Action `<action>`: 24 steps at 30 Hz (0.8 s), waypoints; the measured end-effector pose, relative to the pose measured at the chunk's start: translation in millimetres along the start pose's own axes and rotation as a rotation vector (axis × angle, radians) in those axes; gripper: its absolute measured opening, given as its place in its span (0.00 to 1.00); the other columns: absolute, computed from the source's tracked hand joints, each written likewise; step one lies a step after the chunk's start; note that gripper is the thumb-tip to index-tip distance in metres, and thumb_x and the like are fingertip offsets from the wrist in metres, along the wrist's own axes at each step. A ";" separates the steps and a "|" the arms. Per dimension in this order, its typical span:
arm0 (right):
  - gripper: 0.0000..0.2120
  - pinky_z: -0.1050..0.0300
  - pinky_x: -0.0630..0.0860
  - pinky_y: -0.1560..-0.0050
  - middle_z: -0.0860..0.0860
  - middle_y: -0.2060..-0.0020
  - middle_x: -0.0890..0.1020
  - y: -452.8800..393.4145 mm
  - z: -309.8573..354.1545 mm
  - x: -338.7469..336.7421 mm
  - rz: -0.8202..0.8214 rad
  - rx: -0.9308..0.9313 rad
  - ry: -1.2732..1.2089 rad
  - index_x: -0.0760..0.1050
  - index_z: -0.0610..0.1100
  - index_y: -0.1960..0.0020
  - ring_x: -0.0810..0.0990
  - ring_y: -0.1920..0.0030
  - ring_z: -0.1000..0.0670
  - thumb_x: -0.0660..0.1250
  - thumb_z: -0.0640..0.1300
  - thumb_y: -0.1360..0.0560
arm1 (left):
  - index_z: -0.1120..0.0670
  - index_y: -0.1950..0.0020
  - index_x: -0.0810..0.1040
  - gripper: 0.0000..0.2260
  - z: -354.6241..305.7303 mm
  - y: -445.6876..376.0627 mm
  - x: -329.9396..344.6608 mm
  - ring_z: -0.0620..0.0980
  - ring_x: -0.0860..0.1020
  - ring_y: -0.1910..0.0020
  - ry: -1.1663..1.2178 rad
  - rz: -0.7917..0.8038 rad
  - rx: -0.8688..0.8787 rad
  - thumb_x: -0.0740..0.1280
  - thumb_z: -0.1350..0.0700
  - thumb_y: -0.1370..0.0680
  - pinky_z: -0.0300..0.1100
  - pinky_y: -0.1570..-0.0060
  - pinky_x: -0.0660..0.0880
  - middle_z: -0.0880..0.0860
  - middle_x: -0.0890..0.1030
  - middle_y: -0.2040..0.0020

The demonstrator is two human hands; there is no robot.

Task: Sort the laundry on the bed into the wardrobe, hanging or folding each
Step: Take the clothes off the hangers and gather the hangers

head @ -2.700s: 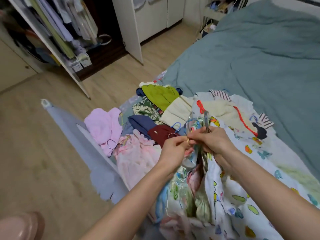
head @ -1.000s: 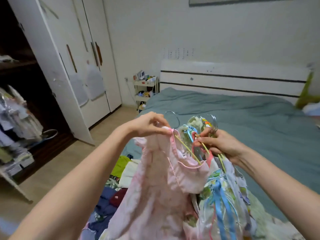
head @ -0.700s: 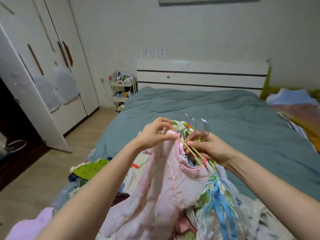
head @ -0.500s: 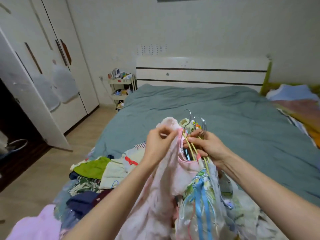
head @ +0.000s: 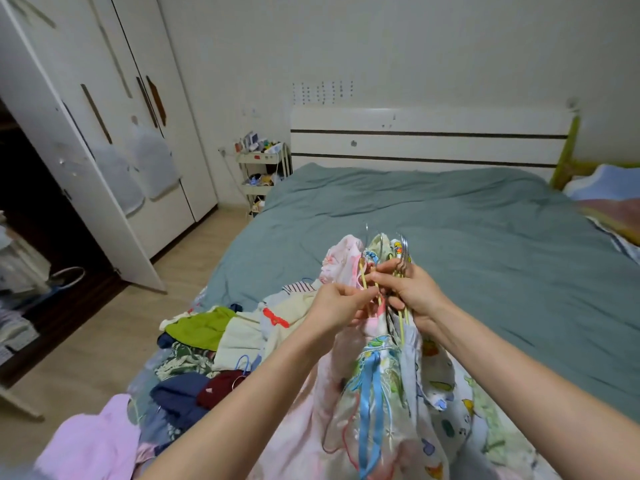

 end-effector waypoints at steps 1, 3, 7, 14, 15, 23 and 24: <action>0.09 0.67 0.60 0.85 0.44 0.69 0.79 -1.4 -1.2 0.1 0.004 0.008 0.012 0.72 0.41 0.60 0.66 0.84 0.57 0.67 0.29 0.27 | 0.53 0.74 0.76 0.17 1.6 -1.4 0.8 0.44 0.65 0.77 -0.009 0.010 -0.012 0.71 0.55 0.24 0.35 0.71 0.64 0.49 0.70 0.77; 0.09 0.67 0.60 0.85 0.43 0.68 0.79 -5.5 -5.5 1.6 0.016 0.027 0.039 0.72 0.40 0.59 0.66 0.84 0.57 0.68 0.29 0.27 | 0.54 0.75 0.76 0.18 4.1 -6.6 0.2 0.45 0.65 0.77 -0.058 -0.013 -0.030 0.73 0.54 0.25 0.36 0.72 0.63 0.50 0.70 0.77; 0.07 0.66 0.62 0.83 0.37 0.61 0.80 -13.3 -13.7 5.4 0.082 0.093 0.037 0.72 0.40 0.56 0.66 0.84 0.55 0.66 0.29 0.26 | 0.62 0.64 0.81 0.12 10.9 -17.1 4.6 0.44 0.64 0.79 -0.074 0.003 -0.079 0.71 0.56 0.24 0.35 0.77 0.58 0.53 0.74 0.74; 0.16 0.66 0.61 0.82 0.41 0.73 0.77 -28.5 1.1 -15.0 0.040 0.103 0.113 0.71 0.35 0.44 0.71 0.79 0.54 0.69 0.26 0.30 | 0.62 0.57 0.80 0.07 18.4 -43.1 -24.6 0.47 0.78 0.69 0.105 -0.029 -0.125 0.65 0.65 0.21 0.38 0.64 0.77 0.56 0.81 0.65; 0.16 0.67 0.61 0.82 0.43 0.75 0.77 -31.9 6.2 -18.7 0.022 0.094 0.133 0.71 0.34 0.44 0.70 0.80 0.55 0.68 0.26 0.29 | 0.63 0.56 0.80 0.07 18.8 -47.7 -29.7 0.49 0.79 0.68 0.184 -0.038 -0.153 0.64 0.65 0.21 0.40 0.62 0.78 0.58 0.81 0.63; 0.11 0.68 0.58 0.85 0.36 0.62 0.79 -39.8 36.5 -44.2 -0.087 0.020 0.285 0.72 0.37 0.53 0.65 0.84 0.57 0.52 0.27 0.21 | 0.57 0.56 0.67 0.10 -23.3 -78.0 -28.3 0.38 0.62 0.82 0.524 0.012 -0.075 0.52 0.63 0.16 0.27 0.81 0.58 0.46 0.66 0.76; 0.12 0.68 0.58 0.85 0.37 0.62 0.78 -40.9 44.8 -46.6 -0.105 -0.011 0.282 0.72 0.37 0.54 0.65 0.85 0.57 0.52 0.28 0.21 | 0.56 0.57 0.68 0.12 -39.1 -80.8 -32.6 0.38 0.60 0.82 0.456 0.012 -0.031 0.51 0.61 0.16 0.27 0.82 0.56 0.45 0.64 0.76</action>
Point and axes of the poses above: each hand's wrist, its own y-axis away from the middle knuckle, its own x-axis out of the palm, z = x × y, the point moved 8 cm from there along -y, towards the middle knuckle
